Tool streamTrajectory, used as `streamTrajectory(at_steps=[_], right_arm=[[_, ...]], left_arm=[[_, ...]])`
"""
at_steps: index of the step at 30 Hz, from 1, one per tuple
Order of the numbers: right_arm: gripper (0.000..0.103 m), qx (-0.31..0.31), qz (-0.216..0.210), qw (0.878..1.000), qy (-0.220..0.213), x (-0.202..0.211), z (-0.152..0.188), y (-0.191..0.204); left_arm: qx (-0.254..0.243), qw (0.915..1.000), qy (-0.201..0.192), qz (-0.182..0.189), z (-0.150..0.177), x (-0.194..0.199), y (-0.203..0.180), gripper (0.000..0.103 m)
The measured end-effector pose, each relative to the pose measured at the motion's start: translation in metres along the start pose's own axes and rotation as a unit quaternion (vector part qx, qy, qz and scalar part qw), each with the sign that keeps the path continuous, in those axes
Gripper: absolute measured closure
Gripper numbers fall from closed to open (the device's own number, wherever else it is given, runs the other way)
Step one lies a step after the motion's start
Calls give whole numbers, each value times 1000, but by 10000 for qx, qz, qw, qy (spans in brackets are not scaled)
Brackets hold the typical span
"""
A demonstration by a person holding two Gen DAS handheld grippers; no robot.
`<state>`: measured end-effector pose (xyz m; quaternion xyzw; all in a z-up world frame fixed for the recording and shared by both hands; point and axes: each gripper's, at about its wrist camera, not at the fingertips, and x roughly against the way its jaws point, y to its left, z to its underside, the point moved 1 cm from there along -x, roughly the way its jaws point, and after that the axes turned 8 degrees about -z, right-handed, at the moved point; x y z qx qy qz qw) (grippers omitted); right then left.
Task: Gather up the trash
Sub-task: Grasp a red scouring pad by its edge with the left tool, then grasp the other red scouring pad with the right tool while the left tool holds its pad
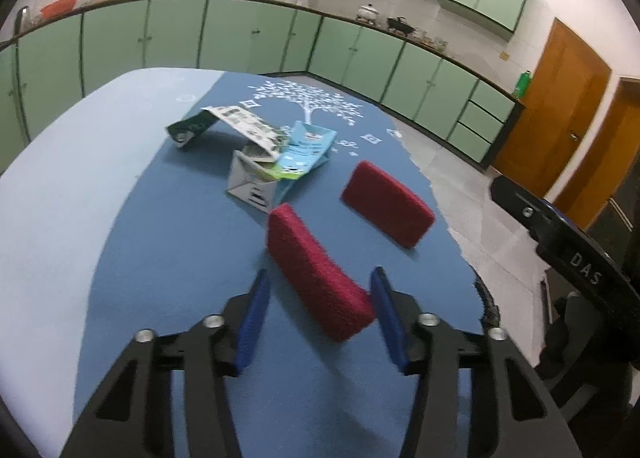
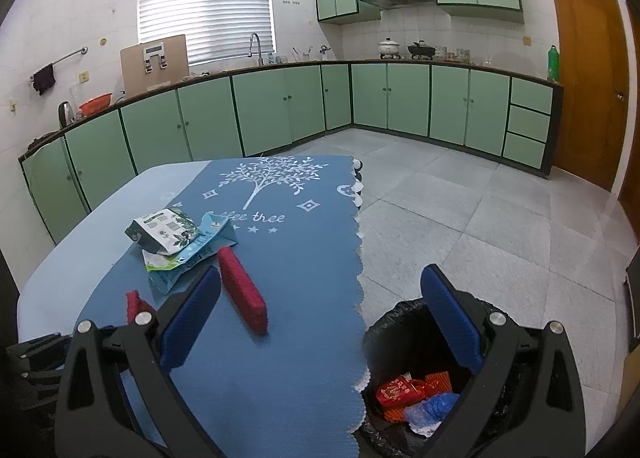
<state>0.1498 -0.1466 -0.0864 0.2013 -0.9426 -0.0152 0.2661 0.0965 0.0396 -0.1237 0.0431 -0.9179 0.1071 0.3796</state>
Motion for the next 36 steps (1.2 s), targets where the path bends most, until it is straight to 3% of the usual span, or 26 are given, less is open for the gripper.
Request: streamTrajectory(at_steps=[2,7,9,12,15,21,22,23,25,28,36], right_arm=[[6,10,-7,10000,3,0,0,2],[6,52,-32,10000,27,1,1,7],[6,68,-44,10000,45,1,2,7],[6,77,-74,9999,77,0,3,9],[6,96,-102,9998,126,-3,5,12],[6,251,-137,9994,193,-7,8,19],[9,293,-125,9993,194,-7,8,19],[12,336,-127,9991,206,-7,8,20],[26,331,-194,9989,273,-10,7,18],[26,268,-216,9990,300,-15,6,16],[26,257,-299,9989,254,-26,4,18]], left_arm=[[-119,9999,-46,-1,0,2,-4,68],[-68,10000,-22,-30,-1,5,1,70],[-46,9999,-22,-108,-2,6,5,79],[180,9995,137,-232,-3,-2,22,81],[365,9991,199,25,-6,-8,33,81],[233,9996,33,143,-9,-9,24,80],[245,9996,-1,162,-9,-7,22,82],[232,9996,-13,175,-10,-7,22,90],[177,9996,-79,188,-11,-4,19,90],[83,9995,-202,223,-16,-1,15,91],[-135,9978,-613,-202,-34,4,15,91]])
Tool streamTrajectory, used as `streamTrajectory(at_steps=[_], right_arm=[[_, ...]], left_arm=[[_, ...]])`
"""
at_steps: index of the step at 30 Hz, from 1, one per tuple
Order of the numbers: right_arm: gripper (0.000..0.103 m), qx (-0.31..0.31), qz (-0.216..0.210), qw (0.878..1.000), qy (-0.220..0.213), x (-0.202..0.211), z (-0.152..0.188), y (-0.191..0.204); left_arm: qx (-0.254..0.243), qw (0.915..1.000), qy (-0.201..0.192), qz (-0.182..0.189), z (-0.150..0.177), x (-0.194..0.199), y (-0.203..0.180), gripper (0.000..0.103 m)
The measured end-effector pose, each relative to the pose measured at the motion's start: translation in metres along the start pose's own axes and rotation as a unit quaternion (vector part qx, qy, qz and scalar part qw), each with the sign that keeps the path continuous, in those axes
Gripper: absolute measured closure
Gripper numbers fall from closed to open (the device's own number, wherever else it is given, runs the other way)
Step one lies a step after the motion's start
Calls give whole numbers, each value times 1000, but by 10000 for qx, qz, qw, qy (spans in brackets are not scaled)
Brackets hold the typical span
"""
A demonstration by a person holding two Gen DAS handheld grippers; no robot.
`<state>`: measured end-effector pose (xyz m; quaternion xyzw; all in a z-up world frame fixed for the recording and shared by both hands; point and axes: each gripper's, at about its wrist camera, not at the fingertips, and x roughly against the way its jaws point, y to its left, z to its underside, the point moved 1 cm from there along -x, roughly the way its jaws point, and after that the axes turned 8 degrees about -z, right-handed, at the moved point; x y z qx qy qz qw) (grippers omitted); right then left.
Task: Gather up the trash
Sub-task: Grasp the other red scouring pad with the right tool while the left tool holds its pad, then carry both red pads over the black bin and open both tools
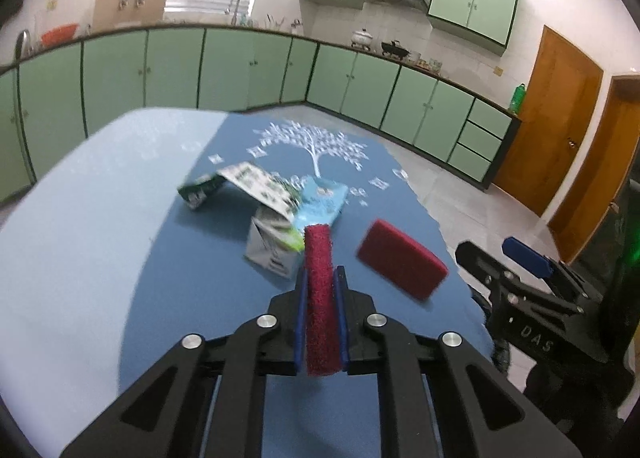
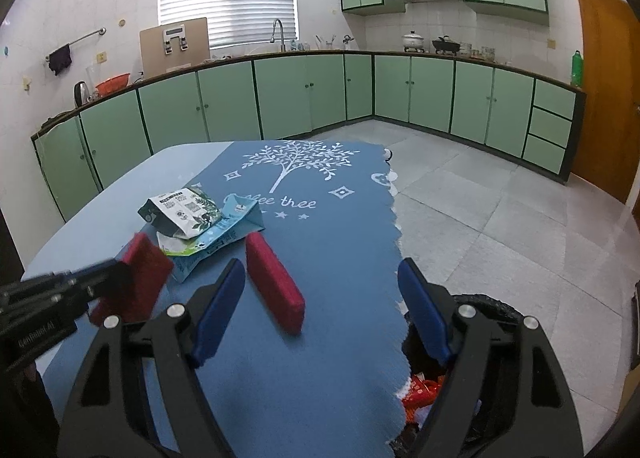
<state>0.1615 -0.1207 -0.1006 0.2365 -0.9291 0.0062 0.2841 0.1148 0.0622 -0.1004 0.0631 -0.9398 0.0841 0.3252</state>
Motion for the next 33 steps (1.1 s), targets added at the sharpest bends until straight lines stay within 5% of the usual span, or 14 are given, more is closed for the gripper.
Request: streamTrajectory(at_steps=[5,11,16,33], right_arm=[[32,9,-135,9999,87,-13,1,3],[52,-29,-378,9985,398,-30,4,2],[84,-65,-714,9954,641,-38,9,1],[91,175,-653,9977,-85,26,-29,5]], left_arm=[[-100,9999,-43,-89,-3,-5,-1,91],[-108,9999,22,-63,-3,-12,-1,91],[-126,9999,49,-59,-2,-13,-1,91],[-283,9992,-264,94,-19,8,-21,91]])
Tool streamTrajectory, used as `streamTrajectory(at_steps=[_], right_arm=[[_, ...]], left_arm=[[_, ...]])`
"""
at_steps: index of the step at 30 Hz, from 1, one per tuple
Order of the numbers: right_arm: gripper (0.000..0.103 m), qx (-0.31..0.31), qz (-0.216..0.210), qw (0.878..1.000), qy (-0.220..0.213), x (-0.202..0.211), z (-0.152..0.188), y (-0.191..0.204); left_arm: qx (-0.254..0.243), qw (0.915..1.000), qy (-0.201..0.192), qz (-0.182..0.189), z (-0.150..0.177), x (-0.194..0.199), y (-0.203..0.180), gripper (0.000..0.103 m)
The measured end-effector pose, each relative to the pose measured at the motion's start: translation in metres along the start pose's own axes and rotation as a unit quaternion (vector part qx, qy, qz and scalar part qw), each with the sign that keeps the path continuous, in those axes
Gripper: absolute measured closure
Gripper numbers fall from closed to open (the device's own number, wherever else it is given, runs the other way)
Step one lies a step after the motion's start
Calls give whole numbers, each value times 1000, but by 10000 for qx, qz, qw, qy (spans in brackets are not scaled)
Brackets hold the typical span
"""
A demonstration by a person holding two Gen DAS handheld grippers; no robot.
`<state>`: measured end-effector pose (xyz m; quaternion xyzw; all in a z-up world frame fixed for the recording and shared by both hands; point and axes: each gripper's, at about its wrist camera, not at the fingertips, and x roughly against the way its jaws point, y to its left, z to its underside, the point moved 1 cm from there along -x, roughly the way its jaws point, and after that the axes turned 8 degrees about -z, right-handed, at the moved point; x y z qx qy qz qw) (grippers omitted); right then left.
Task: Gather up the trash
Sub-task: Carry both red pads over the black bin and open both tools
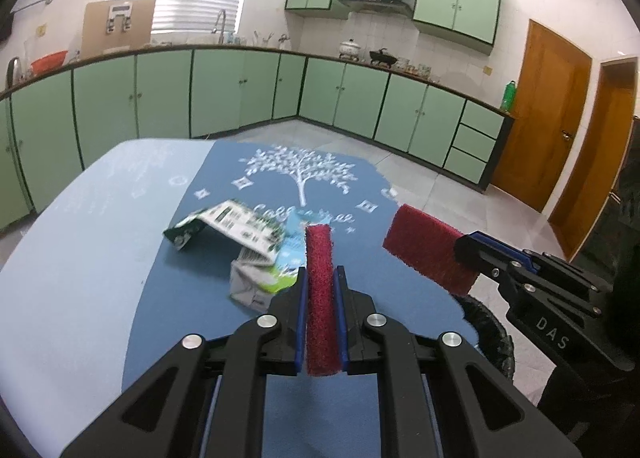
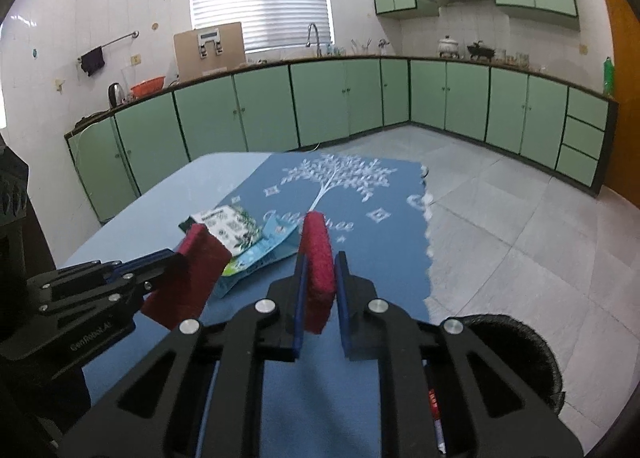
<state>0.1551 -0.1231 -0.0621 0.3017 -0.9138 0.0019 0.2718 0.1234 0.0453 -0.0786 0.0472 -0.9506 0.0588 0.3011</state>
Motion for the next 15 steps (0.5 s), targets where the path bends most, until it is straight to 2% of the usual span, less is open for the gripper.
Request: streamTrajectory(at_steps=[7,15], right_arm=[[90,-72,237,9993,-275,27,-9,-16],[91,-291,720,9960,-441,58,-5,-54]], left_arm=[[-194,9992,-213,265,-17,10,-30,91],[-435,9964,-272,677,-30,5,-77,91]])
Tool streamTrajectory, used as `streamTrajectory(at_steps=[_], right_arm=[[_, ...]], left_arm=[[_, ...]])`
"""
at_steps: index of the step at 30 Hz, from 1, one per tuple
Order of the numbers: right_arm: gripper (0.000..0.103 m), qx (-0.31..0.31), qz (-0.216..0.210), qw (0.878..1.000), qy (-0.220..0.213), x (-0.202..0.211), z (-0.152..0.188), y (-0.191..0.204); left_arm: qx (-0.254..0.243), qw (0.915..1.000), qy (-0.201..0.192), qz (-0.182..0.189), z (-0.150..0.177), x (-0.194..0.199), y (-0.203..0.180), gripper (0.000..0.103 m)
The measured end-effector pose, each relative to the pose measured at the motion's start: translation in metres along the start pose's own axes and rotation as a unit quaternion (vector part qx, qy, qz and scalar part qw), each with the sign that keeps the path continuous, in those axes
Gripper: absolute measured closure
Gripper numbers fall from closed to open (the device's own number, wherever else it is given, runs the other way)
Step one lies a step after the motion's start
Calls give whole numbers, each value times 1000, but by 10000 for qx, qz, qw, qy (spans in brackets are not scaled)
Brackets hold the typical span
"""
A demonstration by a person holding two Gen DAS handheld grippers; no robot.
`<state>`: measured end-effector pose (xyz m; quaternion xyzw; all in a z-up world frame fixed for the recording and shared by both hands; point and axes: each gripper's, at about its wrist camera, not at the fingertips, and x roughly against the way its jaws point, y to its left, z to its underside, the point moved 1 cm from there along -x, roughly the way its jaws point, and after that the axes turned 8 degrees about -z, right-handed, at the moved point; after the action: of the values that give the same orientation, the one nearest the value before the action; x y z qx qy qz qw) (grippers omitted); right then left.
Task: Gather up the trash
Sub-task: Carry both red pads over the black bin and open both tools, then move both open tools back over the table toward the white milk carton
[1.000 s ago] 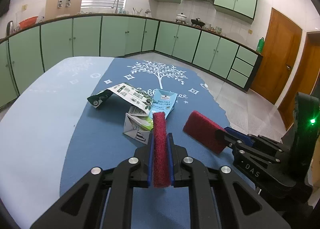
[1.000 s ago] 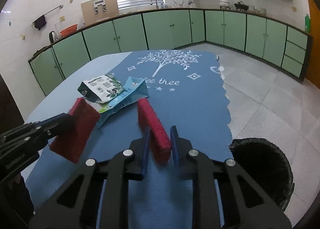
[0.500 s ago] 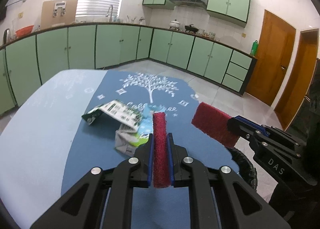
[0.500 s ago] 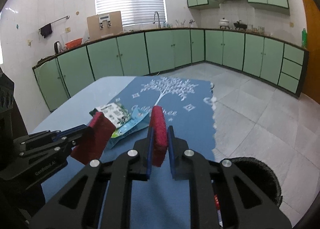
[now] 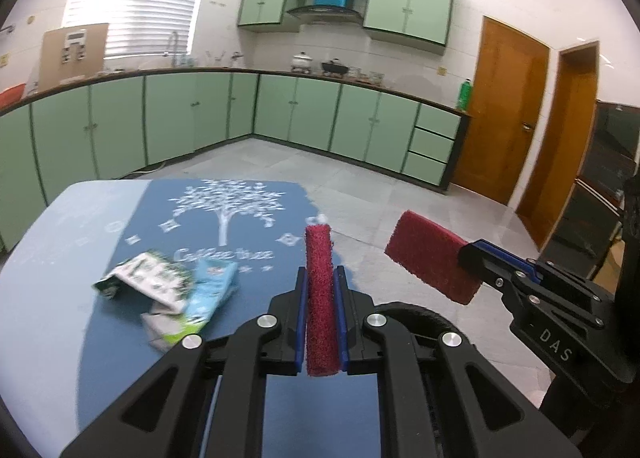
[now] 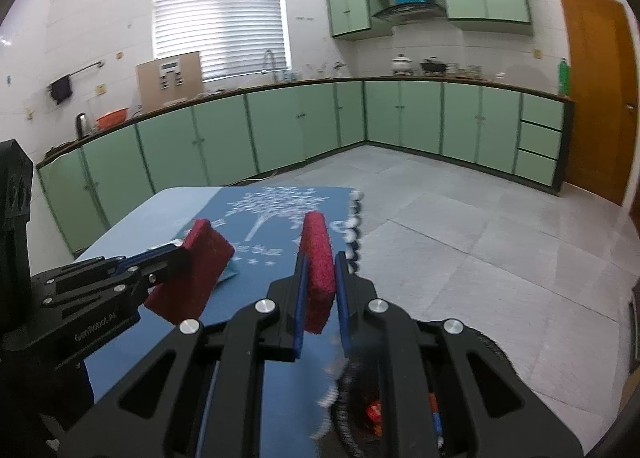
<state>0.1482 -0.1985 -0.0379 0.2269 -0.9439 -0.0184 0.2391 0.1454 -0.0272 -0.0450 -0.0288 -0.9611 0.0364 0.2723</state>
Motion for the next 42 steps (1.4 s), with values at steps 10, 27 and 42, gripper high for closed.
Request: streamTrajectory(at_steps=[10,27,42], right_arm=[[90,-299,745,9967,-78,30,12,-71],[87,-916,1407,9850,405,8,64,-164],[12,-1261,1806,9753,178,16,72,-173]], left_arm=[[-323,9976,3,612,-6,-34,-74,91],[-602,9914,420,1080,2,-112,-153,89],[-412,9939,192,1001,-3,-105,-126,28]])
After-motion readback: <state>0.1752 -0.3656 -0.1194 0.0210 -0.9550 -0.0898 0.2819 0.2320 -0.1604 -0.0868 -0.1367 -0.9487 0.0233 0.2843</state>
